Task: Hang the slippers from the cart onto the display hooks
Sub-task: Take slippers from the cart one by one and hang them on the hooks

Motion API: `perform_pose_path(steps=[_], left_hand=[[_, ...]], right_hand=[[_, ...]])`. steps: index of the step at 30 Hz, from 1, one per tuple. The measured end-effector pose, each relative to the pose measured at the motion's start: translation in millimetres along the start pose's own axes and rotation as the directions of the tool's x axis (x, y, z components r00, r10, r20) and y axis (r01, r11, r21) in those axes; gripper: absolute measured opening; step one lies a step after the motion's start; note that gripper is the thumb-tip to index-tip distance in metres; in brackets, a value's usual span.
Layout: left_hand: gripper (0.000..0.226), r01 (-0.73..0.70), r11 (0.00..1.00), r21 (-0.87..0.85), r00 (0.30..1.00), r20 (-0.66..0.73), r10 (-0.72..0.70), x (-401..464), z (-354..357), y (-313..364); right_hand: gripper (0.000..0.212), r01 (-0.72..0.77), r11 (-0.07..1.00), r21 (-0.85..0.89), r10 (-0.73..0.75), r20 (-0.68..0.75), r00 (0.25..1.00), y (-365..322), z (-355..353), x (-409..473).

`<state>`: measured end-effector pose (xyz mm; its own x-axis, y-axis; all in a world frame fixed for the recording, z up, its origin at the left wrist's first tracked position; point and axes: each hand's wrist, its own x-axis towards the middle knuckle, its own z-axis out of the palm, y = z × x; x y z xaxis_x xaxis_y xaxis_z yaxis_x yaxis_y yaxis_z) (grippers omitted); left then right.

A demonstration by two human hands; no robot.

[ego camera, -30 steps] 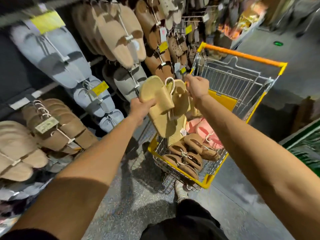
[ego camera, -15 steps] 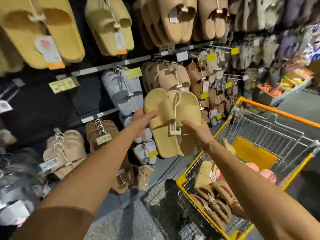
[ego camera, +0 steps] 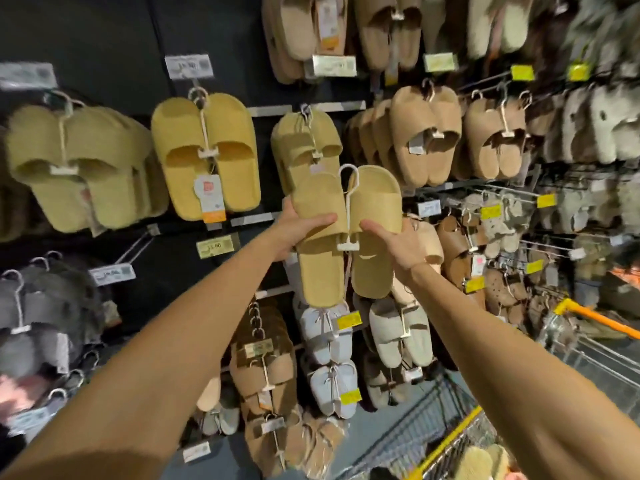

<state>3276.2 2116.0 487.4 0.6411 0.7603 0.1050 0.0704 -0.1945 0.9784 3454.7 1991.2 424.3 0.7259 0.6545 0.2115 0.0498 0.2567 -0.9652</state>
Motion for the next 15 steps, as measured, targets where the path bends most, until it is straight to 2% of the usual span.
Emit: perform_pose_path(steps=[4,9,15], left_hand=[[0.117,-0.025,1.000,0.008,0.998,-0.061,0.025,37,-10,23],[0.114,-0.113,0.991,0.074,0.980,-0.158,0.124,78,-4,54],[0.113,-0.157,0.984,0.089,0.949,-0.262,0.176,132,8,90]], right_hand=[[0.098,0.054,0.997,-0.058,-0.052,0.036,0.998,-25,15,43],[0.084,0.088,0.996,-0.028,-0.085,0.087,0.993,-51,24,103],[0.104,0.135,0.989,-0.054,-0.131,0.075,0.989,-80,31,176]])
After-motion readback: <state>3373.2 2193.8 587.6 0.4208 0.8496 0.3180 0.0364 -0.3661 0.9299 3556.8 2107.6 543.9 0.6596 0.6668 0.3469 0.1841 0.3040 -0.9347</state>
